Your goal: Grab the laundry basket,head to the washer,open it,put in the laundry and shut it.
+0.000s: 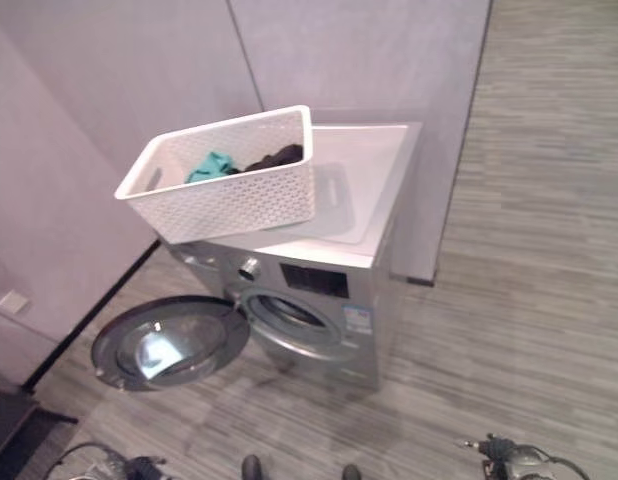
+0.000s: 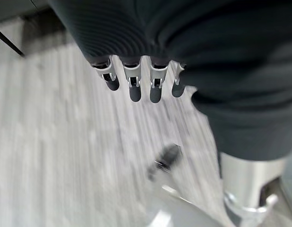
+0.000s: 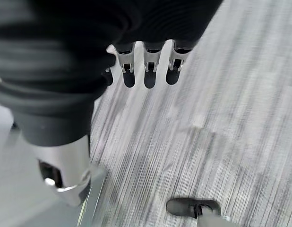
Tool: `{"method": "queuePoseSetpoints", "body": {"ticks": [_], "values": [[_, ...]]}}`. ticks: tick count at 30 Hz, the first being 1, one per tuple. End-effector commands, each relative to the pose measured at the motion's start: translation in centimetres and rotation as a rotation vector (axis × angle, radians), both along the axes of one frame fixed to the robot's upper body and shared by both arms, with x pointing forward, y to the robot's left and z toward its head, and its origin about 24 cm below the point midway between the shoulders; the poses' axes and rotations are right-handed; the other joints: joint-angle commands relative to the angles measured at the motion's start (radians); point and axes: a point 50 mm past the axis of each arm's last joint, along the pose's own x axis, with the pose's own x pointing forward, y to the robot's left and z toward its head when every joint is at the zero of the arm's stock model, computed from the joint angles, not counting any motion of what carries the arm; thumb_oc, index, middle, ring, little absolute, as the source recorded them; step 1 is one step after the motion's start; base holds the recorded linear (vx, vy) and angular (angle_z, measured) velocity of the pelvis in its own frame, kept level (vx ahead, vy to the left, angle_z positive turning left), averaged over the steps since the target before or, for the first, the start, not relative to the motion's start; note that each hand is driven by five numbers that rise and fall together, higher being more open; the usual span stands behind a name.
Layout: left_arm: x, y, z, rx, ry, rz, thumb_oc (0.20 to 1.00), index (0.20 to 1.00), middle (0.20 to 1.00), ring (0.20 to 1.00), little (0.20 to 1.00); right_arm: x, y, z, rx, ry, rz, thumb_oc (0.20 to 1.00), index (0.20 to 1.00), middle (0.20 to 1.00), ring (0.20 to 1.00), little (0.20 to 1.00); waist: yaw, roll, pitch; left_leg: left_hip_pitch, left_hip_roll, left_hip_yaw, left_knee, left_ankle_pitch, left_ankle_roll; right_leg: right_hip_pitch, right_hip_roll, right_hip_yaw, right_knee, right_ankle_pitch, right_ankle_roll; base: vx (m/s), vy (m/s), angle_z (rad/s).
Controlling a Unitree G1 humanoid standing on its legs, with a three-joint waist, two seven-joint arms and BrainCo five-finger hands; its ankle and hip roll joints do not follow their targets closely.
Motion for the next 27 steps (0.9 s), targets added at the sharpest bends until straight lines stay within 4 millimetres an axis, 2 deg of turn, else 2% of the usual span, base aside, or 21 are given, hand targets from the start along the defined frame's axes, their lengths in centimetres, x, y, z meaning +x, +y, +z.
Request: {"method": "queuePoseSetpoints", "body": {"ticks": [1, 3, 4, 5, 6, 7, 8, 9, 11, 14, 15, 16, 17, 18, 19, 20, 21, 22, 23, 26, 27], "values": [[2.0, 3.7, 2.9, 0.175, -0.115, 0.040, 1.000, 1.000, 1.000, 1.000, 1.000, -0.2, -0.9, 0.5, -0.010, -0.068, -0.101, 1.000, 1.000, 1.000, 1.000, 1.000, 0.026, 0.009, 0.005, -0.026, 0.006, 0.018, 0.062, 0.017, 0.098, 0.027, -0.151, -0.059, 0.022, -0.128, 0.176, 0.11, 0.130, -0.38], [2.6, 4.7, 3.7, 0.224, -0.214, 0.120, 1.000, 1.000, 1.000, 1.000, 1.000, -0.9, -0.8, 0.2, 0.005, -0.114, -0.181, 1.000, 1.000, 1.000, 1.000, 1.000, 0.025, 0.007, -0.007, -0.023, 0.004, 0.032, 0.086, 0.002, 0.092, 0.043, -0.170, -0.067, 0.014, -0.127, 0.185, 0.17, 0.257, -0.17], [2.6, 4.6, 3.7, 0.223, -0.264, 0.178, 1.000, 1.000, 1.000, 1.000, 1.000, -1.2, -0.9, 0.2, 0.008, -0.153, -0.240, 1.000, 1.000, 1.000, 1.000, 1.000, 0.023, 0.005, -0.013, -0.018, -0.008, 0.048, 0.108, -0.027, 0.093, 0.058, -0.200, -0.075, 0.010, -0.123, 0.201, 0.16, 0.277, 0.03], [2.6, 4.6, 3.7, 0.223, -0.264, 0.178, 1.000, 1.000, 1.000, 1.000, 1.000, -1.2, -0.9, 0.2, 0.008, -0.153, -0.240, 1.000, 1.000, 1.000, 1.000, 1.000, 0.023, 0.005, -0.012, -0.017, -0.009, 0.048, 0.109, -0.028, 0.094, 0.059, -0.200, -0.075, 0.009, -0.123, 0.201, 0.21, 0.421, 0.13], [2.5, 4.6, 3.6, 0.218, -0.288, 0.212, 1.000, 1.000, 1.000, 1.000, 1.000, -0.8, -1.0, 0.4, 0.017, -0.208, -0.275, 1.000, 1.000, 1.000, 1.000, 1.000, 0.019, -0.001, -0.014, -0.014, -0.036, 0.063, 0.143, -0.067, 0.103, 0.067, -0.240, -0.083, 0.010, -0.113, 0.218, 0.11, 0.233, 0.15], [2.5, 4.6, 3.6, 0.218, -0.288, 0.212, 1.000, 1.000, 1.000, 1.000, 1.000, -0.8, -1.0, 0.4, 0.017, -0.207, -0.276, 1.000, 1.000, 1.000, 1.000, 1.000, 0.020, -0.002, -0.014, -0.015, -0.036, 0.063, 0.145, -0.069, 0.104, 0.067, -0.241, -0.082, 0.010, -0.113, 0.219, 0.22, 0.486, 0.13], [2.9, 4.4, 3.6, 0.199, -0.346, 0.262, 1.000, 1.000, 1.000, 1.000, 1.000, 0.3, -1.6, 1.2, 0.006, -0.304, -0.334, 1.000, 1.000, 1.000, 1.000, 1.000, 0.021, -0.013, -0.017, -0.007, -0.071, 0.080, 0.168, -0.108, 0.120, 0.072, -0.283, -0.088, 0.016, -0.108, 0.239, 0.11, 0.257, 0.05], [2.9, 4.4, 3.6, 0.199, -0.346, 0.262, 1.000, 1.000, 1.000, 1.000, 1.000, 0.3, -1.6, 1.2, 0.006, -0.304, -0.334, 1.000, 1.000, 1.000, 1.000, 1.000, 0.021, -0.013, -0.019, -0.009, -0.070, 0.080, 0.167, -0.106, 0.121, 0.069, -0.282, -0.087, 0.016, -0.107, 0.239, 0.19, 0.486, 0.01], [3.6, 3.9, 3.6, 0.184, -0.431, 0.298, 1.000, 1.000, 1.000, 1.000, 1.000, 2.7, -2.8, 3.2, -0.032, -0.478, -0.399, 1.000, 1.000, 1.000, 1.000, 1.000, 0.032, -0.027, -0.030, 0.005, -0.131, 0.087, 0.169, -0.159, 0.165, 0.042, -0.338, -0.077, 0.061, -0.097, 0.269, 0.13, 0.416, -0.07], [3.8, 3.2, 3.4, 0.170, -0.472, 0.306, 1.000, 1.000, 1.000, 1.000, 1.000, 4.8, -4.3, 6.2, -0.092, -0.682, -0.459, 1.000, 1.000, 1.000, 1.000, 1.000, 0.035, -0.038, -0.029, 0.024, -0.188, 0.083, 0.171, -0.208, 0.213, 0.005, -0.376, -0.069, 0.147, -0.085, 0.288, 0.07, 0.297, -0.17], [3.8, 3.2, 3.4, 0.170, -0.472, 0.306, 1.000, 1.000, 1.000, 1.000, 1.000, 4.8, -4.3, 6.2, -0.092, -0.682, -0.460, 1.000, 1.000, 1.000, 1.000, 1.000, 0.036, -0.037, -0.031, 0.021, -0.188, 0.085, 0.169, -0.206, 0.213, 0.001, -0.376, -0.067, 0.146, -0.083, 0.288, 0.04, 0.206, 0.02], [3.9, 3.1, 3.3, 0.165, -0.481, 0.305, 1.000, 1.000, 1.000, 1.000, 1.000, 5.3, -5.2, 7.7, -0.125, -0.771, -0.491, 1.000, 1.000, 1.000, 1.000, 1.000, 0.033, -0.042, -0.032, 0.030, -0.211, 0.079, 0.165, -0.216, 0.229, -0.013, -0.389, -0.062, 0.185, -0.055, 0.294, 0.05, 0.279, -0.05], [4.2, 2.6, 3.2, 0.162, -0.491, 0.287, 1.000, 1.000, 1.000, 1.000, 1.000, 6.0, -6.6, 10.8, -0.201, -0.923, -0.514, 1.000, 1.000, 1.000, 1.000, 1.000, 0.019, -0.050, -0.025, 0.043, -0.252, 0.053, 0.159, -0.232, 0.253, -0.042, -0.403, -0.035, 0.279, 0.020, 0.299, 0.04, 0.280, -0.06], [4.3, 2.6, 3.2, 0.162, -0.492, 0.286, 1.000, 1.000, 1.000, 1.000, 1.000, 6.0, -6.6, 10.8, -0.202, -0.923, -0.515, 1.000, 1.000, 1.000, 1.000, 1.000, 0.020, -0.050, -0.027, 0.039, -0.252, 0.054, 0.158, -0.228, 0.254, -0.046, -0.402, -0.034, 0.279, 0.024, 0.299, 0.05, 0.363, 0.17], [4.6, 2.4, 3.2, 0.168, -0.504, 0.280, 1.000, 1.000, 1.000, 1.000, 1.000, 7.2, -7.6, 15.1, -0.301, -1.121, -0.515, 1.000, 1.000, 1.000, 1.000, 1.000, -0.007, -0.043, -0.009, 0.054, -0.280, 0.020, 0.159, -0.243, 0.280, -0.094, -0.387, 0.025, 0.407, 0.060, 0.283, 0.00, 0.196, 0.49], [4.6, 2.4, 3.2, 0.168, -0.505, 0.280, 1.000, 1.000, 1.000, 1.000, 1.000, 7.2, -7.6, 15.1, -0.303, -1.122, -0.516, 1.000, 1.000, 1.000, 1.000, 1.000, -0.005, -0.042, -0.010, 0.050, -0.279, 0.022, 0.159, -0.240, 0.280, -0.100, -0.385, 0.028, 0.410, 0.063, 0.282, 0.04, 0.256, 0.55], [4.8, 2.5, 3.4, 0.172, -0.518, 0.278, 1.000, 1.000, 1.000, 1.000, 1.000, 7.5, -7.7, 17.0, -0.355, -1.204, -0.516, 1.000, 1.000, 1.000, 1.000, 1.000, -0.009, -0.036, -0.003, 0.055, -0.290, 0.007, 0.161, -0.245, 0.291, -0.114, -0.374, 0.035, 0.449, 0.049, 0.273, 0.07, 0.156, 0.49], [5.2, 2.3, 3.6, 0.162, -0.580, 0.328, 1.000, 1.000, 1.000, 1.000, 1.000, 7.9, -7.7, 21.0, -0.469, -1.397, -0.559, 1.000, 1.000, 1.000, 1.000, 1.000, -0.007, -0.028, -0.001, 0.072, -0.308, -0.015, 0.159, -0.266, 0.308, -0.129, -0.368, 0.026, 0.473, 0.039, 0.273, 0.07, 0.157, 0.37], [5.2, 2.3, 3.6, 0.163, -0.580, 0.329, 1.000, 1.000, 1.000, 1.000, 1.000, 7.9, -7.7, 21.0, -0.471, -1.397, -0.560, 1.000, 1.000, 1.000, 1.000, 1.000, -0.007, -0.027, -0.001, 0.069, -0.307, -0.015, 0.159, -0.262, 0.308, -0.131, -0.367, 0.026, 0.471, 0.044, 0.272, 0.09, 0.122, 0.38], [6.6, 1.7, 4.4, 0.115, -0.689, 0.340, 1.000, 1.000, 1.000, 1.000, 1.000, 8.4, -6.4, 27.8, -0.623, -1.666, -0.507, 1.000, 1.000, 1.000, 1.000, 1.000, -0.005, -0.009, -0.014, 0.085, -0.311, -0.053, 0.138, -0.269, 0.314, -0.134, -0.301, 0.046, 0.361, -0.067, 0.263, 0.10, 0.027, 0.24], [7.4, 1.5, 4.9, 0.102, -0.725, 0.326, 1.000, 1.000, 1.000, 1.000, 1.000, 9.0, -4.9, 31.9, -0.697, -1.808, -0.405, 1.000, 1.000, 1.000, 1.000, 1.000, -0.003, -0.014, -0.017, 0.093, -0.322, -0.076, 0.131, -0.276, 0.315, -0.149, -0.276, 0.098, 0.258, -0.069, 0.275, 0.13, -0.033, 0.24]]}}
